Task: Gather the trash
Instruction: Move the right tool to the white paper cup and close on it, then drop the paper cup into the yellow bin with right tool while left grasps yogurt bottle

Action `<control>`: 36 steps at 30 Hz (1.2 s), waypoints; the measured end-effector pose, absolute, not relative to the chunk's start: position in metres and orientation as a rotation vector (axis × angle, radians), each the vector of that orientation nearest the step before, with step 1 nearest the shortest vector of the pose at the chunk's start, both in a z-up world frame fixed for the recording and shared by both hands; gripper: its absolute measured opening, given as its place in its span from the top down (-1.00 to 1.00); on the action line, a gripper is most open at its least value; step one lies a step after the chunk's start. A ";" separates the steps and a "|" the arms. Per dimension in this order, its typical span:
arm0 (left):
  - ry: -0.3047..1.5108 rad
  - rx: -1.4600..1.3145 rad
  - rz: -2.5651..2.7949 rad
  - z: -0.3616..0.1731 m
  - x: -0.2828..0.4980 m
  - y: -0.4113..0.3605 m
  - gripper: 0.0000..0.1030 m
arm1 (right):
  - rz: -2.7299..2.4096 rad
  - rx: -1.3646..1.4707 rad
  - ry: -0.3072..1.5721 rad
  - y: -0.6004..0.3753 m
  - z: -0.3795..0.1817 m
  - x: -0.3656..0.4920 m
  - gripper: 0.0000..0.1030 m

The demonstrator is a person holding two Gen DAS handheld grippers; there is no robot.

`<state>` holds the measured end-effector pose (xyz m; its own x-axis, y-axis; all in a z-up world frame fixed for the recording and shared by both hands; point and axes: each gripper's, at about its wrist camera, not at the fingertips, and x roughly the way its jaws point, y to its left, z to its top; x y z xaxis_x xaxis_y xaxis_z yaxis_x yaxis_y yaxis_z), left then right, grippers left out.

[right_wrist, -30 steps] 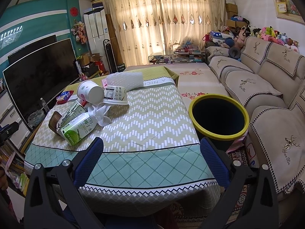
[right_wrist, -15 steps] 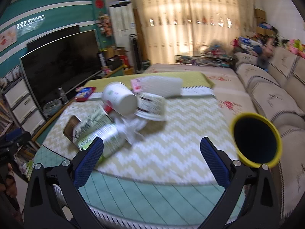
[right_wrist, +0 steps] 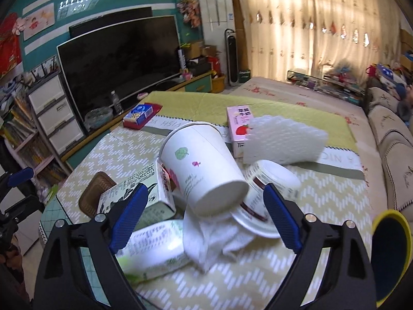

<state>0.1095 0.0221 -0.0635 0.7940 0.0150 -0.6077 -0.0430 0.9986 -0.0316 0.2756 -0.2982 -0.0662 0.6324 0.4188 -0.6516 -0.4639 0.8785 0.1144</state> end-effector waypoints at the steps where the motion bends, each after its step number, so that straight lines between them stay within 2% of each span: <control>1: 0.656 -0.045 0.028 -0.066 0.113 0.022 -0.93 | 0.514 -0.075 0.728 -0.297 -0.067 0.278 -0.68; 5: 0.666 -0.052 0.012 -0.071 0.124 0.021 -0.93 | 0.540 -0.126 0.729 -0.288 -0.069 0.289 -0.65; 8: 0.668 -0.055 -0.001 -0.073 0.130 0.020 -0.93 | 0.554 -0.125 0.749 -0.285 -0.073 0.296 -0.48; 10: 0.668 -0.055 -0.009 -0.073 0.132 0.019 -0.93 | 0.551 -0.127 0.763 -0.285 -0.075 0.298 -0.25; 16: 0.674 -0.057 -0.018 -0.075 0.137 0.016 -0.93 | 0.582 -0.068 0.775 -0.295 -0.070 0.298 -0.11; 36: 0.674 -0.042 -0.064 -0.075 0.137 0.000 -0.93 | 0.557 0.076 0.654 -0.325 -0.024 0.283 -0.05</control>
<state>0.1372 0.0002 -0.0745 0.7793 -0.0724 -0.6225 0.0452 0.9972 -0.0595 0.2831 -0.3245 -0.0236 0.6534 0.5135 -0.5562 -0.4670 0.8517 0.2377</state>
